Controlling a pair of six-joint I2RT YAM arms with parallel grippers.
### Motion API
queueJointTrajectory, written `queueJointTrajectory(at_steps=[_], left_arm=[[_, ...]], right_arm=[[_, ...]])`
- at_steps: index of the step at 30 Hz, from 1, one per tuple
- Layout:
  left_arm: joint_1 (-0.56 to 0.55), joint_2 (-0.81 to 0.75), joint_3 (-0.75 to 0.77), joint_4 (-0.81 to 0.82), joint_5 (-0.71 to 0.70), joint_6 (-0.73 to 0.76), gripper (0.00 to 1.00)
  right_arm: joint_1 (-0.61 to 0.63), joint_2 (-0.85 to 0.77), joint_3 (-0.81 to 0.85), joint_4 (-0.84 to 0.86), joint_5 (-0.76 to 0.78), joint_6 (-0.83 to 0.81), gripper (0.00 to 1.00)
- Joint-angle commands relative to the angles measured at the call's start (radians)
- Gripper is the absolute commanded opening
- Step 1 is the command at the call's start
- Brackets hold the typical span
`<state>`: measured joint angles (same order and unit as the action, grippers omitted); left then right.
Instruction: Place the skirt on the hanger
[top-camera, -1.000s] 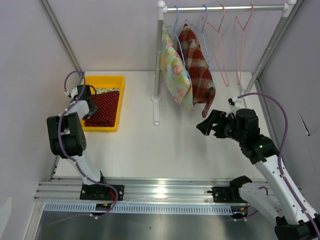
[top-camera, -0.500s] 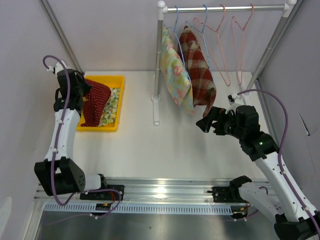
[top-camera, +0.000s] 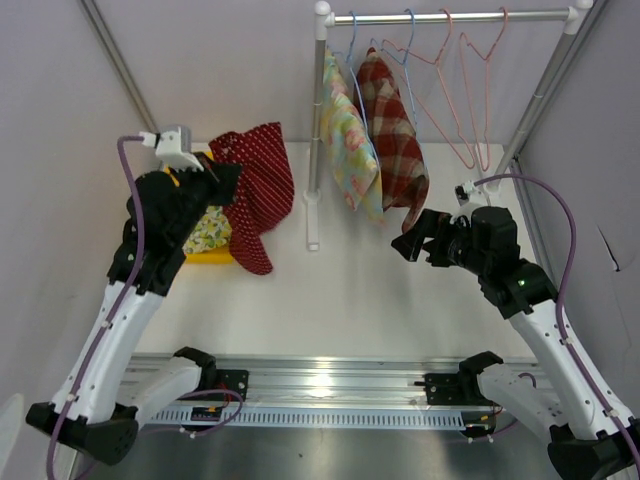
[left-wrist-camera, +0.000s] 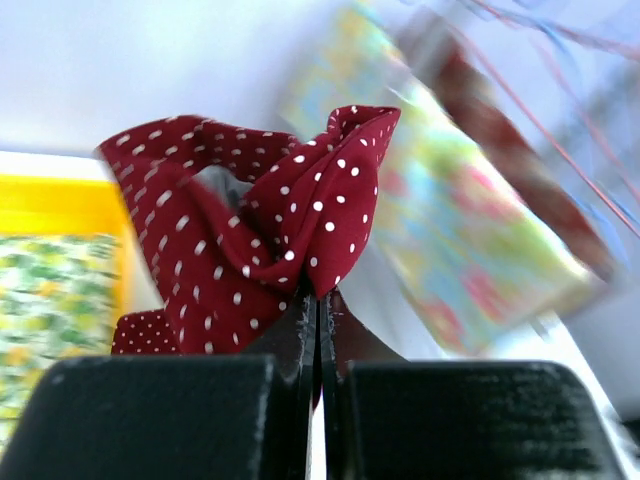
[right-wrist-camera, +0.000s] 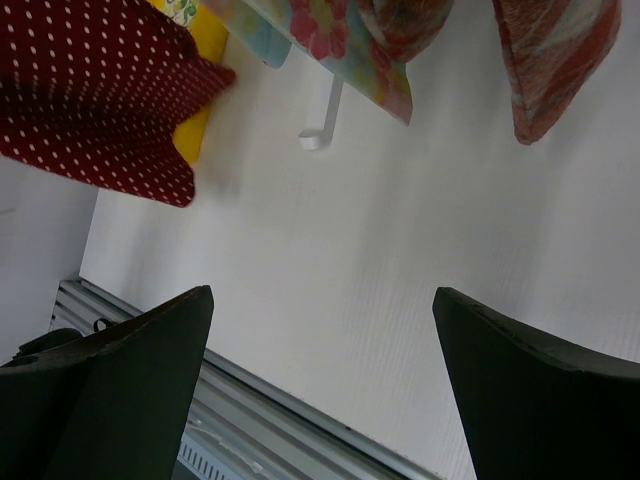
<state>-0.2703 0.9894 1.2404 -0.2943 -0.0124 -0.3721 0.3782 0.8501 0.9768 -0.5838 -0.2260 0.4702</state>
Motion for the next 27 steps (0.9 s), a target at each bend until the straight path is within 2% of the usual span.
queueJointTrajectory(at_steps=[1, 2, 4, 5, 7, 10, 12, 15, 18, 21, 23, 27], left_arm=[[-0.116, -0.078, -0.108, 0.02, 0.046, 0.012, 0.0], [-0.142, -0.107, -0.195, 0.03, 0.063, -0.025, 0.0], [-0.236, -0.132, -0.269, 0.079, 0.071, -0.062, 0.0], [-0.268, -0.149, -0.383, 0.102, 0.068, -0.1, 0.0], [-0.374, -0.155, -0.459, 0.191, 0.058, -0.142, 0.0], [-0.516, -0.106, -0.626, 0.288, 0.045, -0.217, 0.0], [-0.616, -0.048, -0.662, 0.345, 0.017, -0.257, 0.0], [-0.685, 0.021, -0.764, 0.418, -0.017, -0.33, 0.0], [-0.718, 0.051, -0.803, 0.475, -0.005, -0.373, 0.1], [-0.753, 0.068, -0.808, 0.48, 0.018, -0.354, 0.33], [-0.764, 0.075, -0.812, 0.494, 0.063, -0.332, 0.35], [-0.777, 0.084, -0.814, 0.474, 0.123, -0.309, 0.49]], right_arm=[[0.002, 0.006, 0.039, 0.038, 0.008, -0.008, 0.99], [0.002, 0.009, 0.036, 0.039, 0.008, -0.008, 0.99], [0.002, 0.013, 0.028, 0.042, 0.008, -0.007, 1.0], [0.004, 0.017, 0.025, 0.042, 0.01, -0.005, 0.99], [0.004, 0.018, 0.014, 0.045, 0.013, 0.001, 0.99], [0.007, 0.018, -0.007, 0.042, 0.016, 0.007, 0.99], [0.007, 0.018, -0.021, 0.035, 0.019, 0.01, 1.0], [0.013, 0.02, -0.062, 0.035, 0.019, 0.024, 0.99], [0.04, 0.024, -0.124, 0.045, 0.027, 0.047, 0.99], [0.088, 0.041, -0.188, 0.07, 0.05, 0.083, 0.99], [0.122, 0.053, -0.216, 0.111, 0.057, 0.099, 0.99], [0.238, 0.112, -0.245, 0.18, 0.14, 0.136, 0.99]])
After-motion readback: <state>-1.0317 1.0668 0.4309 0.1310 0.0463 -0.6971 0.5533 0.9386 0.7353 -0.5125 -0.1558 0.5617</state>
